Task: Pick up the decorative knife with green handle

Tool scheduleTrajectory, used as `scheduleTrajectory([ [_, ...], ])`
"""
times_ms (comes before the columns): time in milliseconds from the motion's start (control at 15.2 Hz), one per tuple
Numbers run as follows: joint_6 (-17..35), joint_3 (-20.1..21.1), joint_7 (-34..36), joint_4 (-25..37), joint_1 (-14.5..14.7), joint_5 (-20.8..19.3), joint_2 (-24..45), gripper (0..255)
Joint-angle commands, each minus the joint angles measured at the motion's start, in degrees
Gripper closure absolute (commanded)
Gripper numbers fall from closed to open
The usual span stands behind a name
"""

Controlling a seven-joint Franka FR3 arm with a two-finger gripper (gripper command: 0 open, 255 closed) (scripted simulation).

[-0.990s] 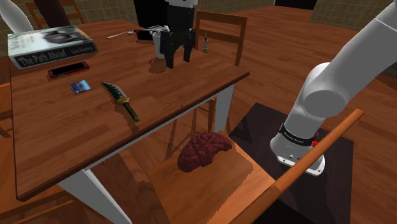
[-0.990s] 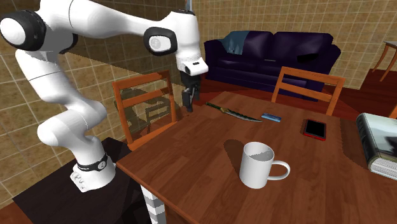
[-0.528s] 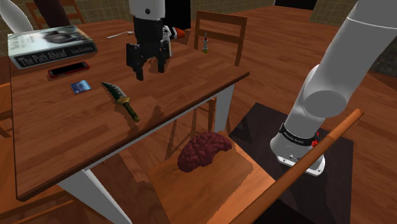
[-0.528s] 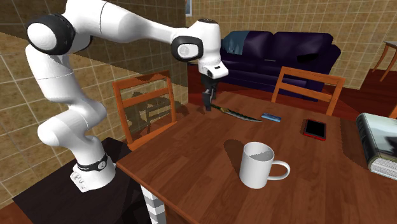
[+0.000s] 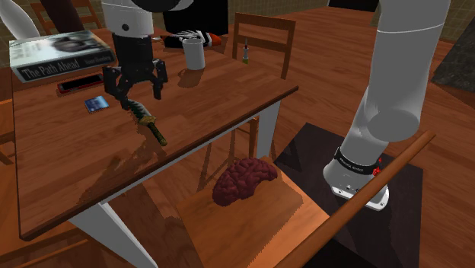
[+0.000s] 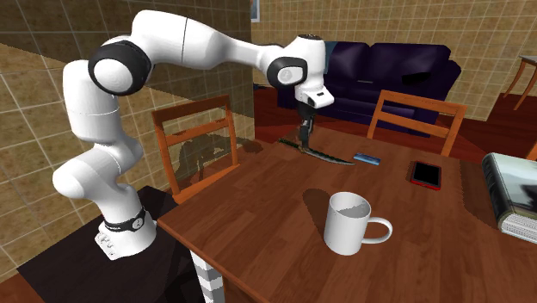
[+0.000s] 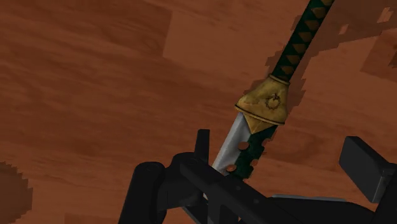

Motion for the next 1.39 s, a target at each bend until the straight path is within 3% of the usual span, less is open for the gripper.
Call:
scheduleTrajectory([
  [0, 0.9, 0.0, 0.7, 0.5, 0.6, -0.7, 1.5, 0],
  [528, 5.6, -0.3, 0.5, -3.4, 0.6, -1.0, 2.4, 0],
  [594, 5.6, -0.3, 0.4, -3.4, 0.5, -0.9, 2.3, 255],
  [1320, 4.2, -0.2, 0.5, -2.3, 0.6, -0.9, 2.0, 255],
])
